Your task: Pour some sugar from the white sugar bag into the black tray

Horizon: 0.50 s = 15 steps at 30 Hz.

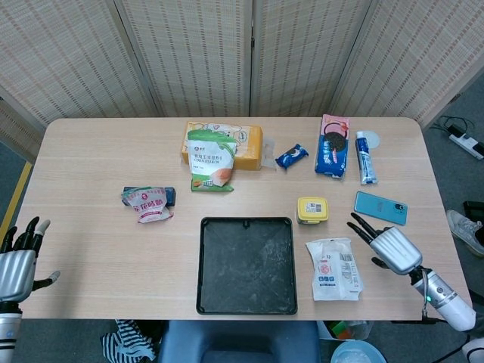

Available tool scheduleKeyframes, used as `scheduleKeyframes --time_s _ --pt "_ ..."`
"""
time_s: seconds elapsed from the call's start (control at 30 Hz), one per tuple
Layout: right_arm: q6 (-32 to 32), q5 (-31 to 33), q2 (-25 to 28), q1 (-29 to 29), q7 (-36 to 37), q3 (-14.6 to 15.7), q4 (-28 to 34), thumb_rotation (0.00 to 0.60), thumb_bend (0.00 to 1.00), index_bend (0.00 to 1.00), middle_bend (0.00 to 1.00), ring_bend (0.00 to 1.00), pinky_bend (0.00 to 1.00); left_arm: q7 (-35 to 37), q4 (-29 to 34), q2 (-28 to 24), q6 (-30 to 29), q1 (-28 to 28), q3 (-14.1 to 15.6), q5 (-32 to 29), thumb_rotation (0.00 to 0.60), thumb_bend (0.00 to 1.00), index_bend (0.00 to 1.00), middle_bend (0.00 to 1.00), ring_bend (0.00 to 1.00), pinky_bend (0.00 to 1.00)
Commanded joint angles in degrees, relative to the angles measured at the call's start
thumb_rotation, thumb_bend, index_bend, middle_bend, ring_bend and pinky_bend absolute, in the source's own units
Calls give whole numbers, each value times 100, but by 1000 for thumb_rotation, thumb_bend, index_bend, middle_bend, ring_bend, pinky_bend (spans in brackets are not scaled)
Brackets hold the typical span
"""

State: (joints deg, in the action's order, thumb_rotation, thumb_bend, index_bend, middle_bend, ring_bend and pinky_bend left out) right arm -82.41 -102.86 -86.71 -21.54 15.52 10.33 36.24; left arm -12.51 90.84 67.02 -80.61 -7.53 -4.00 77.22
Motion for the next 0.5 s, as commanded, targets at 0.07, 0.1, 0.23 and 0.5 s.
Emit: scheduleKeyframes --time_s 0.07,0.1,0.23,0.5 --pt "-151 -152 -32 112 -188 129 -119 600 193 0 0 682 736 9 4 -5 -6 6 -1 -3 600 166 0 0 211 0" --pt "-183 -176 -21 144 -200 159 -119 600 193 0 0 682 736 7 3 -3 -4 5 -1 -5 600 166 0 0 212 0" --pt "-291 -216 -31 256 -270 207 -138 600 193 0 0 682 736 -63 3 19 14 -9 2 -13 600 165 0 0 215 0" --pt "-192 -309 -258 248 -153 286 -127 600 194 0 0 681 736 -6 28 -24 79 -27 31 18 600 166 0 0 224 0"
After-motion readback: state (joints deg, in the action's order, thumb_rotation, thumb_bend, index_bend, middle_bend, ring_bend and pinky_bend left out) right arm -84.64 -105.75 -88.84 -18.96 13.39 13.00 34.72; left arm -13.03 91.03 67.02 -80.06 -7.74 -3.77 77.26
